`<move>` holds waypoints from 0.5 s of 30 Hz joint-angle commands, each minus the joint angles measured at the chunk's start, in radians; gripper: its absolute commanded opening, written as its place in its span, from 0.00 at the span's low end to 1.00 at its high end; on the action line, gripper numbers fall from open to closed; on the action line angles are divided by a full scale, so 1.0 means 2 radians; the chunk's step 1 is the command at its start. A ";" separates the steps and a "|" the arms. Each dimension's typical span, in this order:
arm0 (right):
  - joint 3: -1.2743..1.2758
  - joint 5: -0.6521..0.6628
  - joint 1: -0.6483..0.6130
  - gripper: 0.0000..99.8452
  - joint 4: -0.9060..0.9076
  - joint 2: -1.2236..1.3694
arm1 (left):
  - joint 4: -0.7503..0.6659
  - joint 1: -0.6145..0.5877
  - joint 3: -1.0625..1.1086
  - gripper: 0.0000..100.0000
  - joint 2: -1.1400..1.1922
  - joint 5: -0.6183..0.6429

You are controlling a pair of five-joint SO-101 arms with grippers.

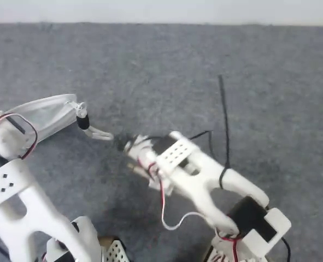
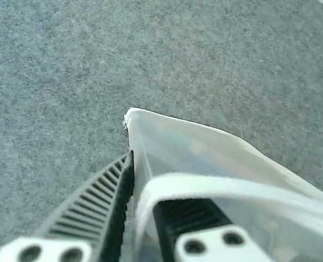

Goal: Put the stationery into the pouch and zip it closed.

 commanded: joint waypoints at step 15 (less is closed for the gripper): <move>-0.101 -0.142 0.066 0.12 0.003 0.002 | -0.015 -0.002 -0.023 0.01 -0.003 0.007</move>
